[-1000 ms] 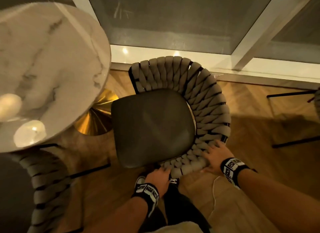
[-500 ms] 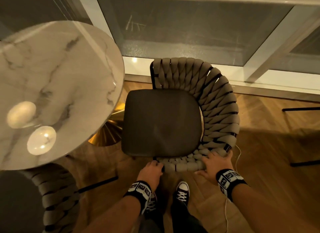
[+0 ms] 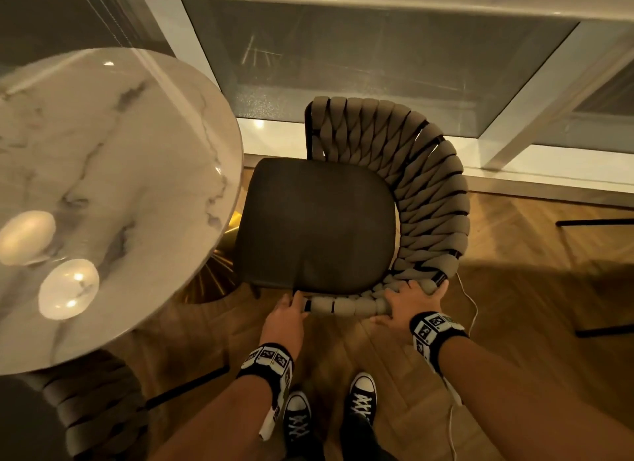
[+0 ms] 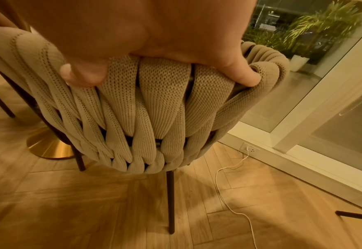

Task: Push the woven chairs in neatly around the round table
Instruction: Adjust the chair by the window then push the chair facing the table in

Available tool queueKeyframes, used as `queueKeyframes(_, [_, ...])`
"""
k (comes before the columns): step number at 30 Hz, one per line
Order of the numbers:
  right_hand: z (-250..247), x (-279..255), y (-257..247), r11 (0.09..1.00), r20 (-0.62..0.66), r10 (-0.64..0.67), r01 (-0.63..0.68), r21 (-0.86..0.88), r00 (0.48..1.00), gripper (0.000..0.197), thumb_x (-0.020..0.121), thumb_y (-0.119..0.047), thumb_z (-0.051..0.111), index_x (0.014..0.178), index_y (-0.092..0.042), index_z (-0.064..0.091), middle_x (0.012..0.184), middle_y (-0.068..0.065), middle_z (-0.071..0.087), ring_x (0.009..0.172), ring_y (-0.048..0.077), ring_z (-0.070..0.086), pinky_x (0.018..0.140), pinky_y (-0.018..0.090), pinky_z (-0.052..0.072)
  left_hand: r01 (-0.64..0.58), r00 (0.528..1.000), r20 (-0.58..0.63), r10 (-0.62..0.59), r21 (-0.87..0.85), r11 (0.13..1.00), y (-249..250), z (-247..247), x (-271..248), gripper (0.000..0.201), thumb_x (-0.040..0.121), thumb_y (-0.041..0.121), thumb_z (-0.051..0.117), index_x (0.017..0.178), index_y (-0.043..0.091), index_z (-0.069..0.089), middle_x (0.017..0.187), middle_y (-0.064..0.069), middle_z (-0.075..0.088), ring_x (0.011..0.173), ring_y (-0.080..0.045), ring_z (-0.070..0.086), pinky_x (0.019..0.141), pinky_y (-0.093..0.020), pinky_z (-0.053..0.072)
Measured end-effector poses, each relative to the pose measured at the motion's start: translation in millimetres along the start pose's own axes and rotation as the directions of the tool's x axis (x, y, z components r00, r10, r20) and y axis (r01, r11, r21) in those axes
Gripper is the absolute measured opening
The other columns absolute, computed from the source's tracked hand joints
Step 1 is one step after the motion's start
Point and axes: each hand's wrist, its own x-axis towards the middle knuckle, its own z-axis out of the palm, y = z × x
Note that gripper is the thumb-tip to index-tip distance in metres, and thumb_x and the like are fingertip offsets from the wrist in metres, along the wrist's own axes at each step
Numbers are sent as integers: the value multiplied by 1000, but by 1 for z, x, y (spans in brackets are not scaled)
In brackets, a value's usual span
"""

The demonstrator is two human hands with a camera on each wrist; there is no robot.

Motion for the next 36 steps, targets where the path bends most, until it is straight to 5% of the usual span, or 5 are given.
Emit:
queueKeyframes(10, [-5, 4, 5, 1000, -28, 14, -14, -15, 1000, 83, 74, -85, 34, 140, -35, 36, 147, -1, 41, 140, 24, 28, 99, 85, -2, -11, 998, -58, 6, -78, 997, 6, 5, 2, 51, 103, 31, 41, 151, 20, 29, 156, -11, 34, 141, -27, 37, 113, -39, 39])
queueKeyframes(15, [-8, 3, 3, 1000, -2, 24, -24, -16, 1000, 84, 74, -86, 36, 141, -35, 36, 151, -1, 37, 142, 25, 26, 101, 83, -3, -29, 999, -45, 25, -87, 996, -4, 0, 1, 46, 100, 37, 44, 144, 27, 35, 147, -1, 41, 126, -24, 51, 99, -42, 51])
queueKeyframes(29, [6, 4, 1, 996, -61, 68, -64, 61, 996, 82, 76, -80, 41, 142, -32, 34, 152, 0, 34, 143, 25, 25, 109, 74, 10, -35, 996, 76, 44, -113, 993, -9, -3, -22, 75, 98, 31, 51, 155, 34, 3, 166, 6, 4, 107, -17, 64, 87, -29, 56])
queueKeyframes(33, [20, -7, -6, 973, -169, 49, -9, 232, 984, 67, 84, -61, 50, 139, -24, 35, 150, 6, 32, 141, 28, 22, 106, 53, 39, -1, 994, 110, 15, -129, 992, -18, -7, -40, 68, 99, 34, 47, 154, 37, 8, 138, 0, 55, 99, -16, 65, 83, -27, 54])
queueKeyframes(36, [28, -21, -12, 958, -240, 42, 29, 284, 970, 62, 90, -49, 51, 142, -22, 32, 154, 6, 26, 145, 28, 11, 109, 50, 38, 12, 987, 158, 5, -107, 994, -26, -9, -57, 33, 99, 35, 43, 130, 28, 50, 112, 1, 67, 95, -15, 64, 87, -35, 55])
